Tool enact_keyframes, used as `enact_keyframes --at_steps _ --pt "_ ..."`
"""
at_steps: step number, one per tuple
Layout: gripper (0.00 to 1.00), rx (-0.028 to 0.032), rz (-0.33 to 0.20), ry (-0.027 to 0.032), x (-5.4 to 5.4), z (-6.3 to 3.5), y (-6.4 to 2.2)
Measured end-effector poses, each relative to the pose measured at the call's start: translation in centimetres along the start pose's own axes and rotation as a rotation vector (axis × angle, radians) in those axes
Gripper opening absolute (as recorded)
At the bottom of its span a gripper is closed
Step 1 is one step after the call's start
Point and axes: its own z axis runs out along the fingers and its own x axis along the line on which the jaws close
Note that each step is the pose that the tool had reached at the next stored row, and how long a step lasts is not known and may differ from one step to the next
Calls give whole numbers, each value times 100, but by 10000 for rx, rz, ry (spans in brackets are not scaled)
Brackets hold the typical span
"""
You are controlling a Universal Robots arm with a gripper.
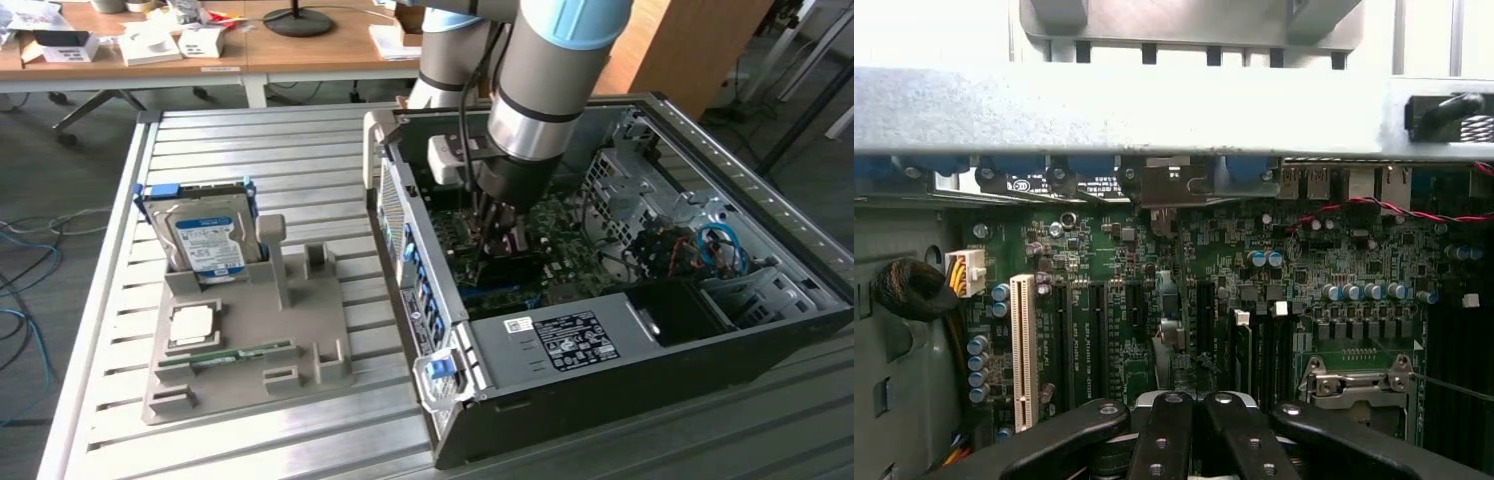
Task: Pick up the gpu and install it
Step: 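Press down on the gpu until it lock into place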
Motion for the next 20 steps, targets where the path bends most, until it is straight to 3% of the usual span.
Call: enact_keyframes --at_steps 11,14,20 --pt "11 4 0 -6 1 -5 30" --pt "11 16 5 -28 -4 -43 31" --pt "11 9 4 -6 -9 -142 30"
